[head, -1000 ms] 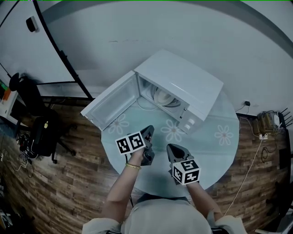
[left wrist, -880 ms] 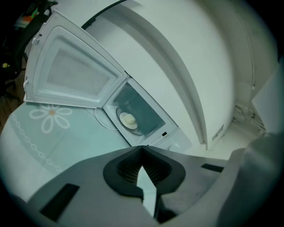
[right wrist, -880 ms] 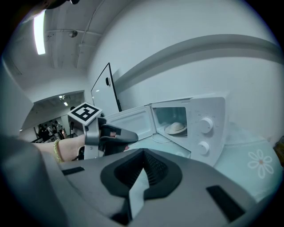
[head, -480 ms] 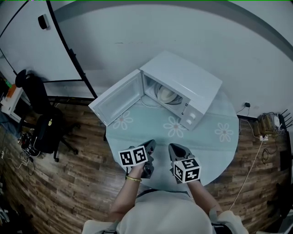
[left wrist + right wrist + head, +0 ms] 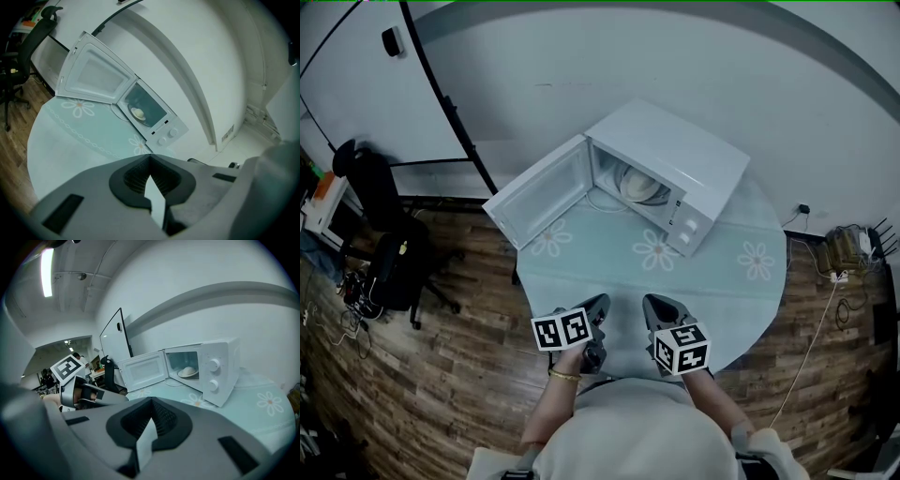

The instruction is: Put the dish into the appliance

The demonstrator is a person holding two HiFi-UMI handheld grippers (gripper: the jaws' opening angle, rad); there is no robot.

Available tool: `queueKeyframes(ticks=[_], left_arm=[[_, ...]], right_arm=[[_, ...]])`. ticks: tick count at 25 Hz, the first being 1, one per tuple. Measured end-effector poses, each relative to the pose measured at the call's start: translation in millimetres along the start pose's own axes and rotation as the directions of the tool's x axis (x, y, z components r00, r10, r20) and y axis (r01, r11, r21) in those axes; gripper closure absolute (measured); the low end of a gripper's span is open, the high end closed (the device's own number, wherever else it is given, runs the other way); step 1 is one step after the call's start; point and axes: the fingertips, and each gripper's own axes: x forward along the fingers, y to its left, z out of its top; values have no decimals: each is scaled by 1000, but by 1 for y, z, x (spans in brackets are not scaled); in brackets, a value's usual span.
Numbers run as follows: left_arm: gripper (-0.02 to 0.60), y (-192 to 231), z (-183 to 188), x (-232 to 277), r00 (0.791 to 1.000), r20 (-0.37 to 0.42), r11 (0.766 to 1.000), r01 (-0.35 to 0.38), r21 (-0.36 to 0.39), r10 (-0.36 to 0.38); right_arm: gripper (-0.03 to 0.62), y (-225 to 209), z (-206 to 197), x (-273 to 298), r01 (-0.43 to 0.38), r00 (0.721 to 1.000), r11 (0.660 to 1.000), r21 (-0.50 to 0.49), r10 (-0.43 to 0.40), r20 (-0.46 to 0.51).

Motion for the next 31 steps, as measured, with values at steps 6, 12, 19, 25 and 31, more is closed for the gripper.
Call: queueKeyframes(ticks=[6, 12, 19, 25, 31], left_arm=[[569, -3, -2, -4, 1000, -1, 1000, 11, -2, -11], [569, -8, 1, -4, 1000, 2, 1000, 24, 6, -24], [569, -12, 1, -2, 999, -1, 999, 35, 12, -35], [569, -15, 3, 1, 999, -2, 999, 41, 10, -41], [569, -14, 5, 3, 999, -4, 999, 45, 4, -45]], right_arm=[[588, 5, 3, -2, -4, 1000, 1000, -5, 4, 12], [588, 7, 8, -3, -4, 1000, 1000, -10, 4, 19], [588, 7, 10, -4, -7, 1000, 1000, -9, 7, 26], [588, 5, 10, -4, -8, 1000, 1000, -10, 8, 23], [588, 5, 12, -1, -11, 1000, 1000, -8, 11, 26]])
